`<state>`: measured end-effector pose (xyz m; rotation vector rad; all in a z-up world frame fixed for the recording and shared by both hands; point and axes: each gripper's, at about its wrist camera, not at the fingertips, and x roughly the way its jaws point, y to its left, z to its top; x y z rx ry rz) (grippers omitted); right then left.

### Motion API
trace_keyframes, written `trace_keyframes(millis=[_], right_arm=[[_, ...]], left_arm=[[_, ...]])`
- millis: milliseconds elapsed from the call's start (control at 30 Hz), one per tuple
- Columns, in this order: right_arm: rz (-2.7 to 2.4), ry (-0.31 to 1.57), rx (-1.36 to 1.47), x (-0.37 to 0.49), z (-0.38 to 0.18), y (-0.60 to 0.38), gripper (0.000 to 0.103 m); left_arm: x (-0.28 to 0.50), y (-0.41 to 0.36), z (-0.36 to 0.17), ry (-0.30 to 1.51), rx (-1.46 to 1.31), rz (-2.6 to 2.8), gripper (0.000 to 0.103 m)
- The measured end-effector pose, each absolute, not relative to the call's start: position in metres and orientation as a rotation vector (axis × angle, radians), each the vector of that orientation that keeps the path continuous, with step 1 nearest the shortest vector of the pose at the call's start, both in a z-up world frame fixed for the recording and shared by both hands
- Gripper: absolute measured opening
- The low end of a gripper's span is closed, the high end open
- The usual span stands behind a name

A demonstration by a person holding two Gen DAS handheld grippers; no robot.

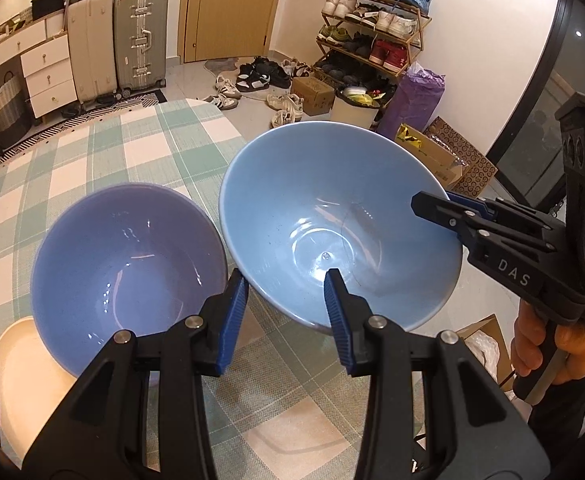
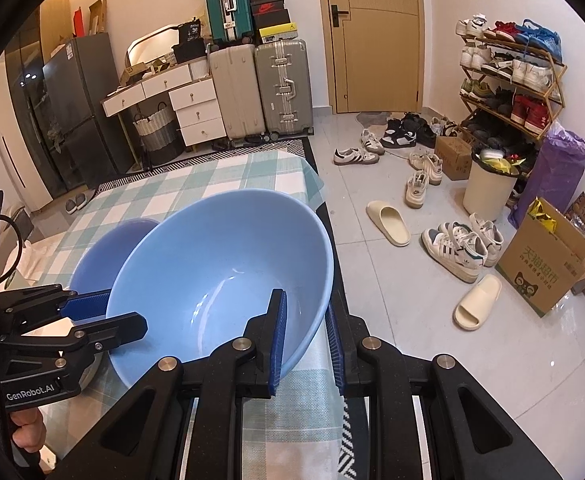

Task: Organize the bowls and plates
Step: 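Lift the light-blue bowl and carry it over the darker blue bowl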

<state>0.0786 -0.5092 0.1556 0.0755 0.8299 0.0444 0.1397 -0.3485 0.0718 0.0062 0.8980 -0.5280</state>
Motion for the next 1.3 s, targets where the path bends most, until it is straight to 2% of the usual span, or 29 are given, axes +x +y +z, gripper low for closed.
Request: trace_keyframes(millis=[667, 1300], right_arm=[[0.08, 0.756, 0.035, 0.074, 0.207, -0.466, 0.02], [0.146, 0.756, 0.0, 0.096, 0.219, -0.417, 0.021]], left_arm=[[0.114, -0.301, 0.128, 0.811, -0.028, -0.484, 0.036], [0.105, -0.246, 0.158, 0.78, -0.062, -0.411, 0.036]])
